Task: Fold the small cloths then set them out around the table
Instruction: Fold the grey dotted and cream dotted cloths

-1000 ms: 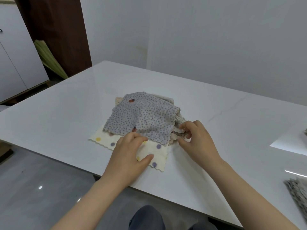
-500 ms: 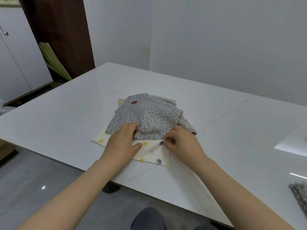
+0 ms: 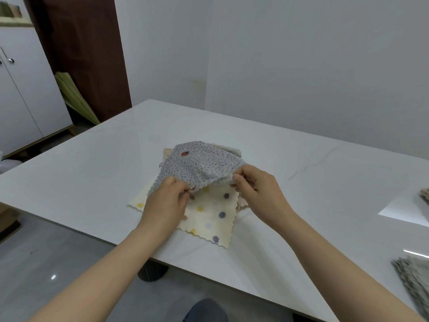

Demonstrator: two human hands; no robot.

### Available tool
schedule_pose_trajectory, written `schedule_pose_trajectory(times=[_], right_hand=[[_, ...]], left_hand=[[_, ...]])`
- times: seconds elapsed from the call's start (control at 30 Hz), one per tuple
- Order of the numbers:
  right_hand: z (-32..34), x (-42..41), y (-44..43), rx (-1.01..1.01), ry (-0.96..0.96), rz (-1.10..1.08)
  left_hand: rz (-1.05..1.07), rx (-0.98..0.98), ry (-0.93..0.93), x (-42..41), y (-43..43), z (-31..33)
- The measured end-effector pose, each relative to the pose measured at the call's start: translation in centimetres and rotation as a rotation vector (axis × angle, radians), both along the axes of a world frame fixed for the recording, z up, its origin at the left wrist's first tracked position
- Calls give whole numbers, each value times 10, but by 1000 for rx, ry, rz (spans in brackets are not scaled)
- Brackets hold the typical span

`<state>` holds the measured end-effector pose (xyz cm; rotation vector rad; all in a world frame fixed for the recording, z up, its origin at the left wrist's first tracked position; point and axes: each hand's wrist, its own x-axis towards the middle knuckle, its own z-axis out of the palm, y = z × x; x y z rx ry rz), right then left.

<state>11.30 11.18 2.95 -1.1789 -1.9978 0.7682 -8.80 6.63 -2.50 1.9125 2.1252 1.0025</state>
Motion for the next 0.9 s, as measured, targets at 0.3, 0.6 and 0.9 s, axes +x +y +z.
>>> schedule_pose_trajectory(times=[0.3,0.6,0.9], right_hand=[[56,6,1,202,205,-90],[107,18,-20,444,295,-77],[126,37,-36,181,374,20]], left_hand=[[-54,323,-152,5,1,58],[-81,586,-275,15,-20,121],[23,574,-289,4,-31,135]])
